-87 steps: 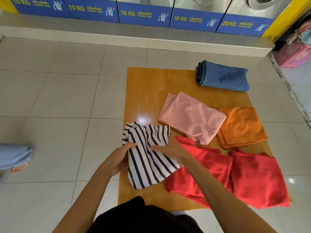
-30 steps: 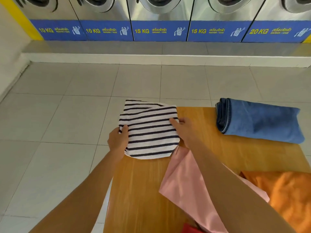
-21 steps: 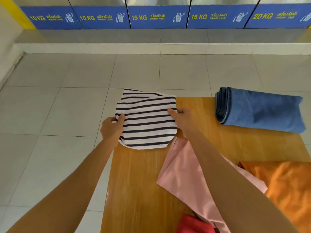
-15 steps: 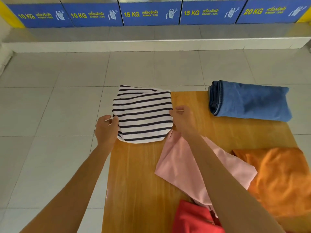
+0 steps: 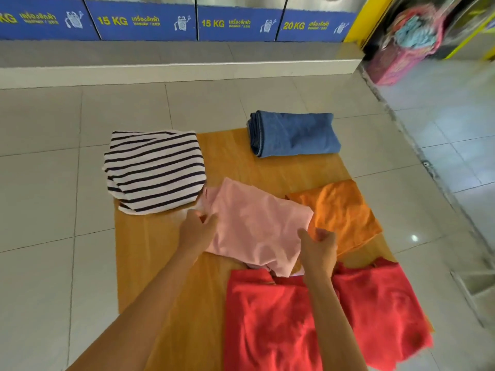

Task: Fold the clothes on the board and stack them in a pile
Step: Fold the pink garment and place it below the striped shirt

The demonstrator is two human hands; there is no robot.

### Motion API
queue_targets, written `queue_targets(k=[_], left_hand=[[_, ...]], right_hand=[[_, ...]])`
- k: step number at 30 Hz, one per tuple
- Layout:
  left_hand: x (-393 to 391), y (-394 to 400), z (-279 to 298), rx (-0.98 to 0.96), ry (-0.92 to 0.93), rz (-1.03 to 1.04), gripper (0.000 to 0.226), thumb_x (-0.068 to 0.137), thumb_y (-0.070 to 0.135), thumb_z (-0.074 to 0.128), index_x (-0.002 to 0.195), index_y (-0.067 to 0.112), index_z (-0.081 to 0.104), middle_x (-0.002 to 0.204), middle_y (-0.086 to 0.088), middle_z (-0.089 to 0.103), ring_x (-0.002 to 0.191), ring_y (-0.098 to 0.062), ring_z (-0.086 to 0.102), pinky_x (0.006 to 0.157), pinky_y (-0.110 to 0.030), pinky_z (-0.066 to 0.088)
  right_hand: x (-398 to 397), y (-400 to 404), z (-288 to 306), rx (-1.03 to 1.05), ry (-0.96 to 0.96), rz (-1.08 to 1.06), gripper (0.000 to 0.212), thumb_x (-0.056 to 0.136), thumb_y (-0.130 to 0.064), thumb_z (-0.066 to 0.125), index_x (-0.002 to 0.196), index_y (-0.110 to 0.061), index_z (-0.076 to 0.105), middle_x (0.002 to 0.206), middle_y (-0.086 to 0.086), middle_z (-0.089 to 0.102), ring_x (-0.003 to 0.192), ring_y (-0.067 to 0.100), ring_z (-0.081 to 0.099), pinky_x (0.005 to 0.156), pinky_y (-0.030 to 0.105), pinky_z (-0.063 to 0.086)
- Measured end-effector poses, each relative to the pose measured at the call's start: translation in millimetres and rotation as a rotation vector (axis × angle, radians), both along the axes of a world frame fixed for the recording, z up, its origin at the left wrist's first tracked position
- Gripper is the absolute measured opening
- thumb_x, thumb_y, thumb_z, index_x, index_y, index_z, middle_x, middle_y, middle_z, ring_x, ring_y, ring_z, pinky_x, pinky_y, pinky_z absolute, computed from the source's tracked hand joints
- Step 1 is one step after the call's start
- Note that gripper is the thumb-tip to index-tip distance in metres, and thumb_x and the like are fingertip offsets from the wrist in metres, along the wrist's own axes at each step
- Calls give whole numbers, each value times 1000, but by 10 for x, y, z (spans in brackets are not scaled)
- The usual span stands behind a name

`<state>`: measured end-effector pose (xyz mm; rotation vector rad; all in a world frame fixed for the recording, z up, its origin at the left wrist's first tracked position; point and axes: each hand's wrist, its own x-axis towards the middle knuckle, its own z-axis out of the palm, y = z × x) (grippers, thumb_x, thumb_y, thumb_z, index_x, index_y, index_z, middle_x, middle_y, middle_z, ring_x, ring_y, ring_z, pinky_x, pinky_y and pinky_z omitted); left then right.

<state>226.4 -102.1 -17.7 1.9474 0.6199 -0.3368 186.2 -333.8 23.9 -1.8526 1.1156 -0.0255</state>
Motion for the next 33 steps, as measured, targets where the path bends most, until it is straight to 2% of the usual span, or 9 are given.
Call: queue_targets(k=[4, 6, 9, 12, 18, 22, 26, 29, 33], left_hand=[[8, -129, 72, -116, 189, -23, 58, 83, 60, 61, 111, 10, 56, 102, -3, 65, 88, -20, 63, 55, -24, 42], [-24, -79, 85, -159, 243, -31, 56, 83, 59, 62, 106, 8, 60, 89, -3, 65, 73, -18, 61, 52, -24, 43], [-124, 125, 139, -239, 272, -2, 46, 87, 44, 65, 112, 5, 65, 80, -7, 62, 62, -20, 53, 52, -28, 43], [-386, 456, 208, -375, 272, 40, 38, 92, 34, 63, 111, 2, 61, 84, -7, 65, 71, -22, 62, 61, -32, 52], [-1207, 1211, 357, -543, 150, 211, 52, 86, 53, 65, 126, 19, 61, 117, -7, 72, 109, -30, 67, 96, -52, 53], [-1470, 1443, 499, -607, 2, 311, 48, 92, 50, 56, 131, 22, 57, 121, -4, 71, 113, -28, 67, 98, -52, 52], [-1380, 1498, 201, -535, 127, 485, 50, 96, 46, 55, 134, 13, 54, 124, -10, 68, 113, -29, 65, 99, -48, 51], [-1263, 1480, -50, -438, 266, 562, 62, 97, 44, 52, 141, 0, 45, 133, -18, 58, 115, -35, 59, 94, -45, 52], [-1147, 1435, 7, -326, 223, 521, 63, 98, 47, 49, 142, 2, 44, 132, -19, 58, 114, -36, 59, 99, -48, 51]], right_hand=[[-52, 60, -136, 393, 177, 88, 72, 67, -65, 78, 100, -1, 68, 86, 12, 72, 80, 31, 71, 66, 40, 59], [29, 38, -293, 455, 210, 179, 89, 51, -74, 77, 104, -3, 69, 92, 14, 77, 86, 35, 75, 79, 49, 63], [155, 120, -202, 524, 145, 207, 92, 47, -55, 89, 120, -4, 66, 106, 14, 77, 97, 36, 74, 89, 59, 59], [98, 343, 265, 582, 139, 278, 67, 62, -32, 91, 119, -7, 67, 108, 15, 75, 99, 40, 72, 85, 63, 59], [52, 817, 494, 819, 112, 489, 64, 70, -19, 91, 126, -11, 61, 117, 16, 74, 105, 37, 73, 85, 59, 61], [149, 1223, 393, 812, 106, 585, 63, 72, -23, 90, 126, -10, 61, 118, 16, 73, 105, 36, 73, 81, 55, 63], [221, 1449, -6, 580, 147, 629, 63, 75, -30, 86, 127, -6, 59, 111, 10, 72, 95, 26, 72, 66, 37, 62], [204, 1477, -273, 516, 165, 590, 64, 75, -29, 82, 129, -7, 54, 113, 8, 68, 97, 26, 69, 81, 43, 61], [188, 1463, -385, 461, 99, 575, 44, 81, -26, 81, 115, -9, 59, 106, 6, 70, 92, 22, 68, 83, 43, 59]])
